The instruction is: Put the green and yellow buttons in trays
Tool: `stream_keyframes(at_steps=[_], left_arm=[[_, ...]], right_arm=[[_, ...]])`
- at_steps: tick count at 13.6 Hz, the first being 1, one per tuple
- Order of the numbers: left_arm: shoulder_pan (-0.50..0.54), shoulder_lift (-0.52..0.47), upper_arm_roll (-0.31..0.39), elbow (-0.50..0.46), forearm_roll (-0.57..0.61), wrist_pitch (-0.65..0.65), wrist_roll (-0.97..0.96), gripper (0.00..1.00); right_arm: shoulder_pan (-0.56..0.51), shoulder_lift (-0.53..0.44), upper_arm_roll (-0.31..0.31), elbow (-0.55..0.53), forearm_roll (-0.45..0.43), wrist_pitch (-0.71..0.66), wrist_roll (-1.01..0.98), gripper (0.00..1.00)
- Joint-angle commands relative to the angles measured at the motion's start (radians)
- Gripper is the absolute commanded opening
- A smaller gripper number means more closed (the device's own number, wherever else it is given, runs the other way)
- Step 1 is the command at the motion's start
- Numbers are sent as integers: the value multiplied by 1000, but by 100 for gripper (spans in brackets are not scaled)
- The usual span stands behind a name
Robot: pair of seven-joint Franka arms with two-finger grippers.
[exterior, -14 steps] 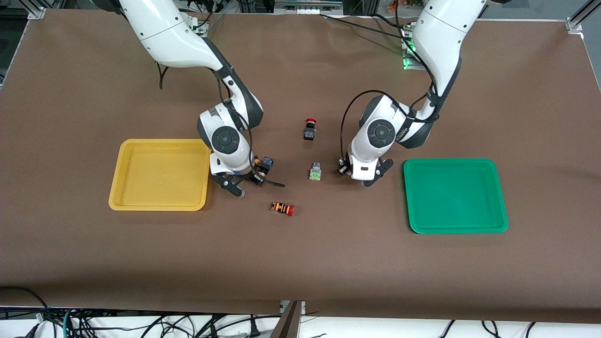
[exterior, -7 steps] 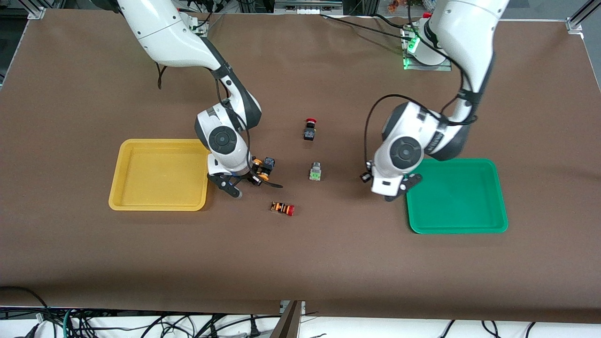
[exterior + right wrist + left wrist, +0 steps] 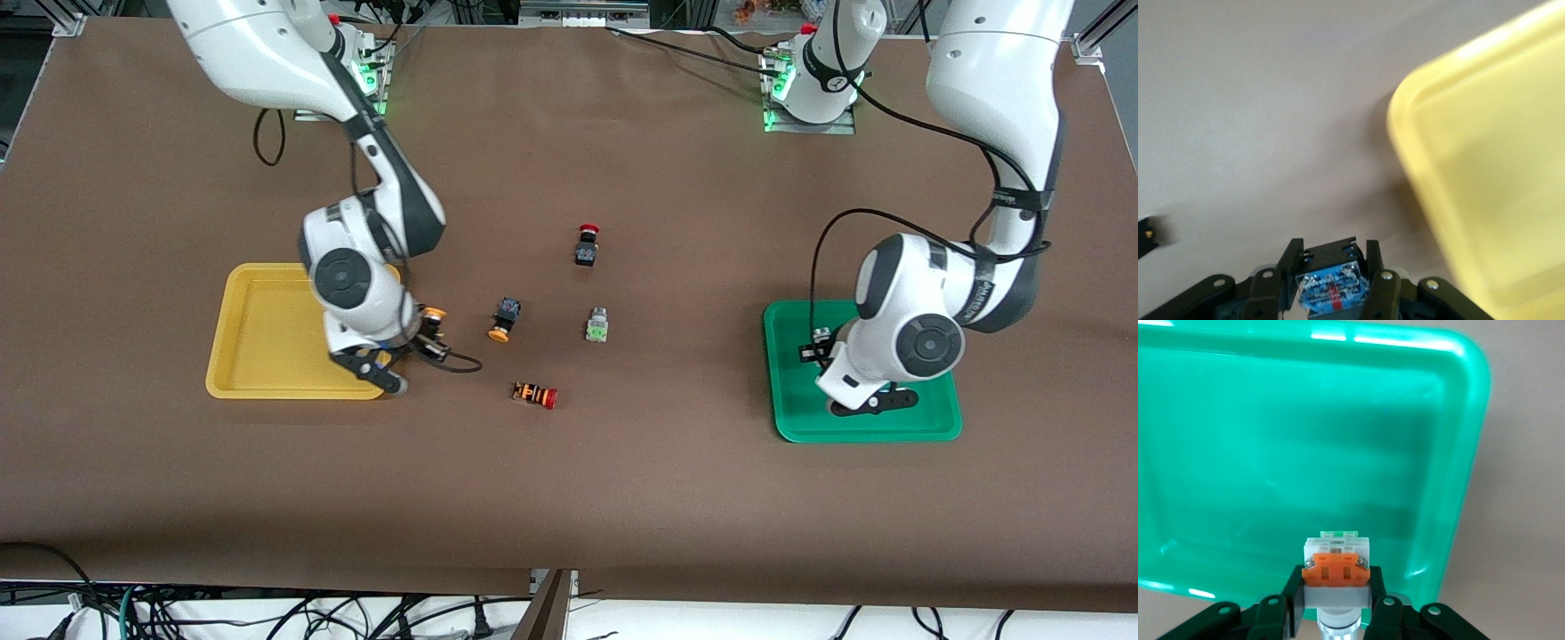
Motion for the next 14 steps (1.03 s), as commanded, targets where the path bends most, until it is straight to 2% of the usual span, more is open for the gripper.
stream_keyframes(at_steps=[1, 3, 4, 5, 8, 10, 11, 13, 14], left_arm=[[34, 64, -14, 2, 14, -4, 136, 16], [52, 87, -17, 4, 9, -1, 206, 17], [54, 86, -20, 5, 7, -3, 214, 33], [45, 84, -22, 10, 7, -6, 202, 99], [42, 39, -34, 16, 3, -27, 202, 100], [39, -13, -125, 18, 4, -62, 176, 100], [40, -32, -156, 19, -5, -82, 115, 100], [23, -29, -213, 39, -75, -79, -151, 100], [-1, -18, -215, 42, -85, -73, -242, 100]], right_arm=[[-76, -27, 7, -7, 25, -68, -200, 0], [-125, -40, 1, -15, 25, -81, -305, 0], [-148, -43, -5, -28, 25, -81, -370, 1], [-170, -46, -11, -39, 25, -81, -421, 1], [-193, -52, -66, -88, 23, -56, -556, 1], [-200, -43, -126, -90, 23, -38, -668, 3], [-214, -40, -144, -90, 23, -25, -726, 3], [-275, -26, -146, -88, 23, 10, -820, 4], [-292, -14, -146, -88, 23, 33, -846, 11]])
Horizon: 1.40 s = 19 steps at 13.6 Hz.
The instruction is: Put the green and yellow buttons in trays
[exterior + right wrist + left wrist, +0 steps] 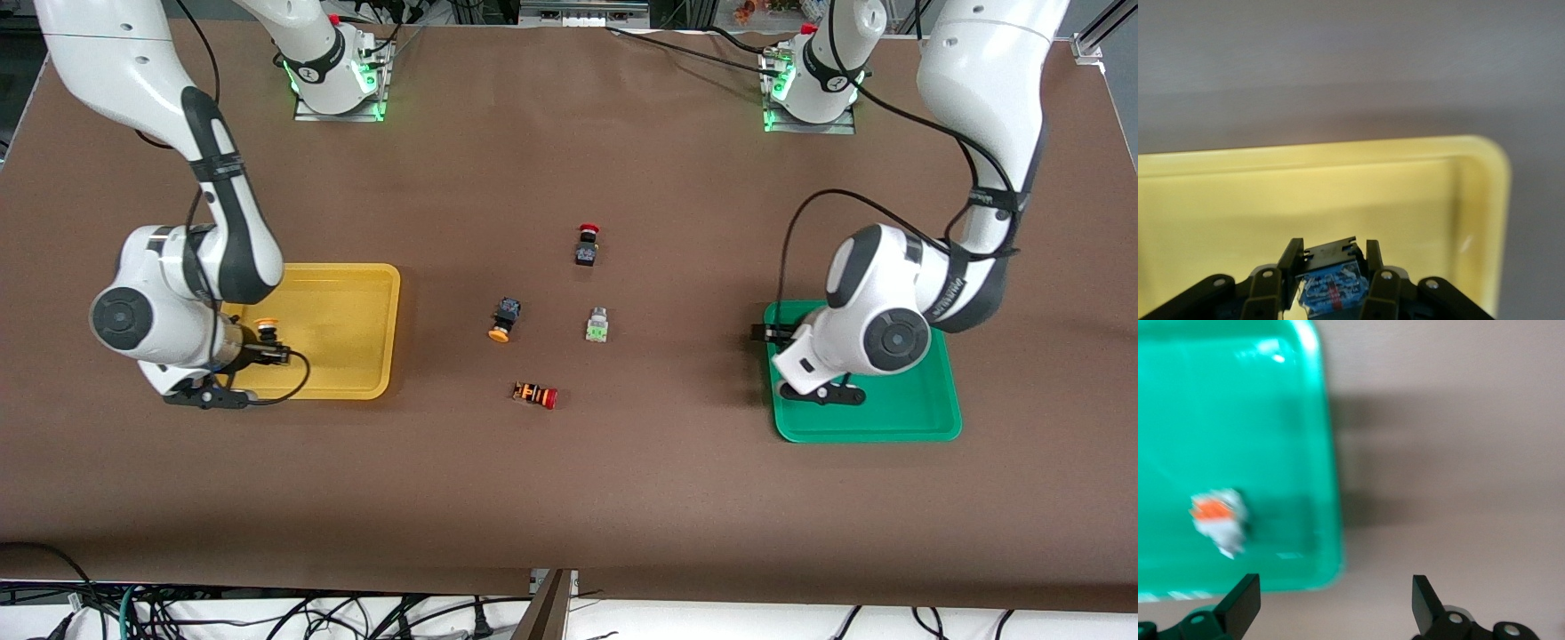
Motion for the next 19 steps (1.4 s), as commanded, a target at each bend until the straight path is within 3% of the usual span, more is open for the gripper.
stream_keyframes(at_steps=[1, 3, 6, 7, 8, 9, 13, 16, 19], left_arm=[[-66, 26, -7, 26, -32, 5, -162, 100], [-149, 86, -7, 74, -19, 70, -155, 100], [-272, 130, 4, 102, -16, 209, -153, 100], [-273, 139, 2, 100, 11, 283, -133, 100], [-290, 155, -2, 95, 37, 342, -110, 100], [-319, 165, -1, 95, 37, 370, -110, 100], [-373, 228, 4, 94, 88, 461, -125, 100], [-436, 256, 28, 95, 88, 463, -130, 100], [-442, 267, 38, 97, 90, 464, -127, 100]], right_arm=[[-46, 10, 8, -18, 16, 49, -74, 20], [-47, 10, 8, -19, 17, 46, -74, 29], [-47, 12, 9, -27, 17, 47, -68, 32], [-47, 12, 9, -30, 17, 49, -68, 46], [-47, 12, 9, -30, 19, 49, -67, 80], [-47, 12, 9, -30, 17, 49, -67, 92], [-37, -10, 43, -16, 17, 38, -1, 98], [5, -31, 118, -16, 17, 36, 189, 98], [106, -36, 129, -16, 16, 36, 428, 98]])
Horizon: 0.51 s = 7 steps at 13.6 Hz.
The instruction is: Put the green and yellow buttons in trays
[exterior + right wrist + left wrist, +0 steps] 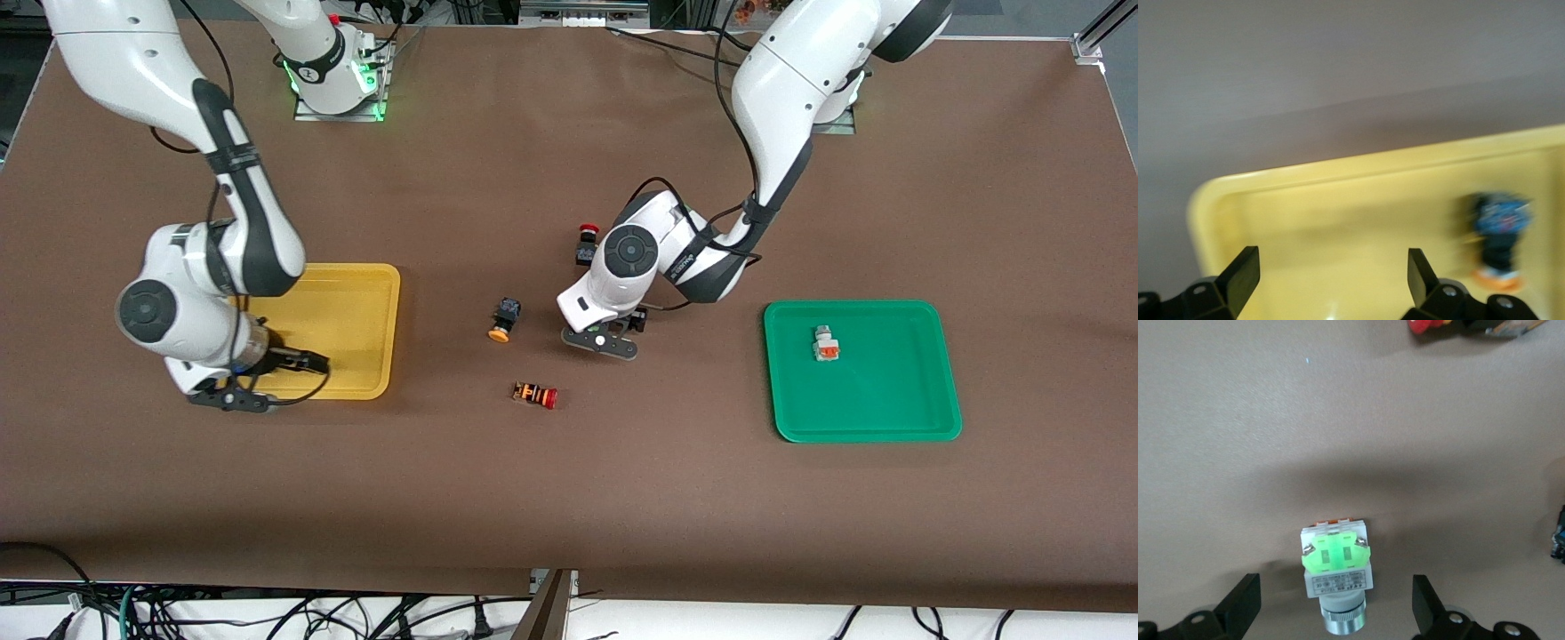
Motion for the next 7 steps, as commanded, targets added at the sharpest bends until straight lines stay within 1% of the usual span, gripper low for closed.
stream_keyframes(at_steps=[1, 2, 3, 4, 6, 7], left_arm=[[-11, 22, 19, 33, 24, 12, 3, 82], [-11, 20, 19, 35, 23, 24, 0, 45], [-13, 20, 19, 35, 23, 24, 1, 26], [-11, 20, 19, 35, 23, 26, 0, 12], [-1, 8, 22, 35, 24, 20, 4, 5], [9, -7, 23, 32, 24, 8, 9, 4]], right_arm=[[94, -19, -1, -14, 9, -1, 220, 98], [138, -19, -1, -14, 9, 1, 306, 98], [180, -17, -1, -8, 8, 4, 392, 98], [217, -13, -1, -1, 8, 7, 476, 98], [284, -5, -1, 15, 5, 11, 625, 98], [310, 1, -1, 16, 8, 24, 680, 98]])
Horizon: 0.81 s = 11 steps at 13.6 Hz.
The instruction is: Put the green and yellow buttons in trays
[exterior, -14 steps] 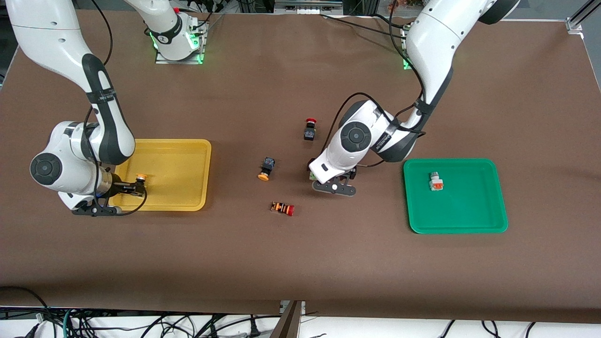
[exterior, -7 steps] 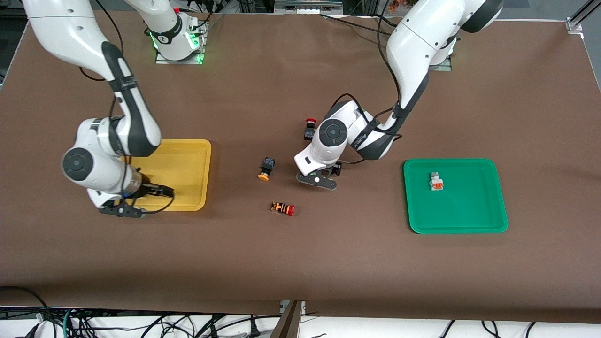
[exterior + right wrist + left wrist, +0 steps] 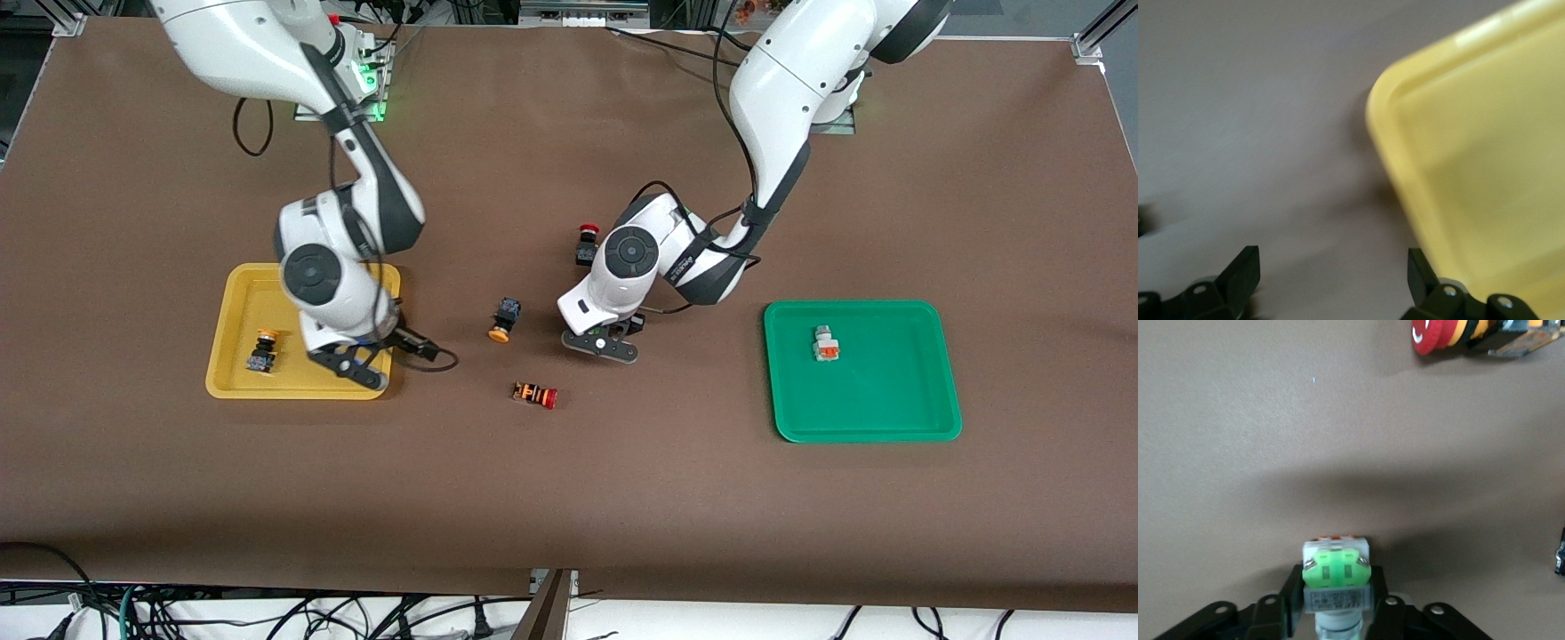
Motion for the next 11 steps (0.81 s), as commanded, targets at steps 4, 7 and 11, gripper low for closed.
stream_keyframes(at_steps=[4, 7, 11], left_arm=[[123, -92, 16, 20, 24, -162, 68, 10], [256, -138, 16, 17, 24, -274, 335, 10], [445, -180, 20, 20, 26, -426, 652, 10]], right_arm=[[133, 38, -10, 14, 5, 93, 302, 98], [162, 56, -9, 14, 8, 130, 363, 98], [202, 102, -10, 14, 6, 199, 405, 98]])
